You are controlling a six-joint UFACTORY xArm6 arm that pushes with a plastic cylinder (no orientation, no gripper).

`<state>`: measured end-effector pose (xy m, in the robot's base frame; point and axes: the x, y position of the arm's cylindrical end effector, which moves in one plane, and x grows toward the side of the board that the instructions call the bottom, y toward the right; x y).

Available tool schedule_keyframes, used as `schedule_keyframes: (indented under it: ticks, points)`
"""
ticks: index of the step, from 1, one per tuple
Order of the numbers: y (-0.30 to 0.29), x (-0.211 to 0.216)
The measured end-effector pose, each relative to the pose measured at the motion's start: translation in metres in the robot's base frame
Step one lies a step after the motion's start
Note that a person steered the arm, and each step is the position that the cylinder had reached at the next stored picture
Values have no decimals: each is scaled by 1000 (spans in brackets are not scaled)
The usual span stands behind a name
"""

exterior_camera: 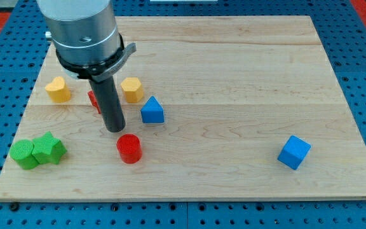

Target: Slide blue triangle closer to the blue cube

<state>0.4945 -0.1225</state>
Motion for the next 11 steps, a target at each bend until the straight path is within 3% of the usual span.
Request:
schedule_keyframes:
  ticks: [2, 4, 6, 9, 11]
  points:
    - [-56, -8]
    - [57, -34]
    - [130, -36]
    - [145, -23]
    - [116, -23]
